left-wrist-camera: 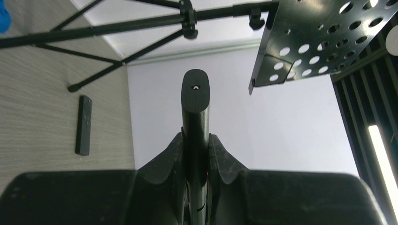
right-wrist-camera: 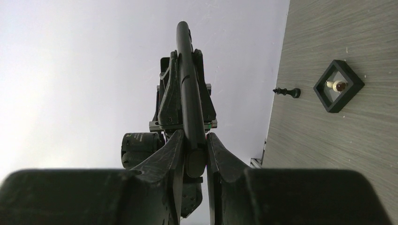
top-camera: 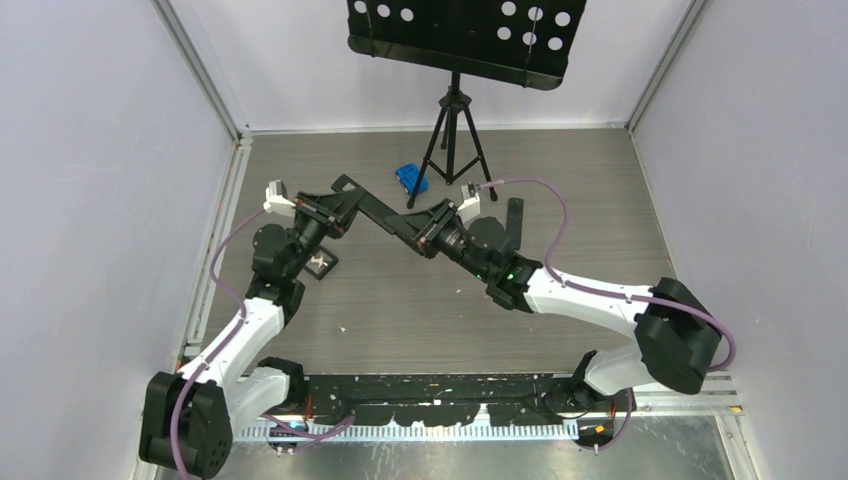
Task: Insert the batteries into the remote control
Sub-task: Load the battery cover into the remote control.
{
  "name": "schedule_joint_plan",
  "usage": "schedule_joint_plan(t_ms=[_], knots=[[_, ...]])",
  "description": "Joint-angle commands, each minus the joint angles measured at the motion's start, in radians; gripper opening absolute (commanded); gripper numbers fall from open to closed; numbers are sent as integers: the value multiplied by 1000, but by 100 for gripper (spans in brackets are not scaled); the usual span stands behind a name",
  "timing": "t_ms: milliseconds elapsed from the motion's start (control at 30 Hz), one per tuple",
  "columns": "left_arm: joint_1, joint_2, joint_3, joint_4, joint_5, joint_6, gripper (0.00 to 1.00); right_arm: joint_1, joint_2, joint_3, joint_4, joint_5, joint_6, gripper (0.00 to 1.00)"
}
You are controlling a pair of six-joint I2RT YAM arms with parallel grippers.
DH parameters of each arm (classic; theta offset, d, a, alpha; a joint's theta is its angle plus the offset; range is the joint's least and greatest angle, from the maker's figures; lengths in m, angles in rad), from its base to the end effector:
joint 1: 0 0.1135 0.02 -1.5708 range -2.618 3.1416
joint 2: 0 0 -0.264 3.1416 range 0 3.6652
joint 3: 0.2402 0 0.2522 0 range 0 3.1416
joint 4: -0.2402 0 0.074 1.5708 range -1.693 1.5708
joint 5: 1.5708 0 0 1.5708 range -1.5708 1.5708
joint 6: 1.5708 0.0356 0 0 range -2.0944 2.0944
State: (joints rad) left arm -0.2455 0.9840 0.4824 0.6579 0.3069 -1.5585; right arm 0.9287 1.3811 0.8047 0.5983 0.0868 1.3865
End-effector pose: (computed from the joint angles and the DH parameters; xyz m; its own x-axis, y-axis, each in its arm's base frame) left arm 0.2147 -0.0649 0.2850 -0.5193 -0.8526 -0.0592 0.1574 -0.0273 -0.9872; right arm 0.1928 0.2526 0.2920 -0.7309 0.6580 -0.1813 -0.1496 0.1048 0.9832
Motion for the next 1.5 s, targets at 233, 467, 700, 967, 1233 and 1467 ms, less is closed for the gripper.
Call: schedule_joint_plan(t_ms=[233, 467, 700, 967, 1233, 1467], knots=[[-55, -39, 8, 119, 373, 73, 0, -40, 209, 185, 133, -257, -70, 16], [-58, -42, 6, 121, 440, 69, 0, -66, 245, 208, 203, -300, -12, 22], [-61, -72, 19, 132, 458, 81, 0, -75, 253, 231, 152, -307, -13, 26], [-60, -81, 69, -13, 467, 219, 0, -119, 132, 109, 113, -319, -98, 35], [-60, -29, 92, 22, 515, 251, 0, -136, -60, 0, 95, -447, -275, 68], [-59, -10, 102, 45, 532, 249, 0, -136, -66, 22, 109, -635, -345, 70]])
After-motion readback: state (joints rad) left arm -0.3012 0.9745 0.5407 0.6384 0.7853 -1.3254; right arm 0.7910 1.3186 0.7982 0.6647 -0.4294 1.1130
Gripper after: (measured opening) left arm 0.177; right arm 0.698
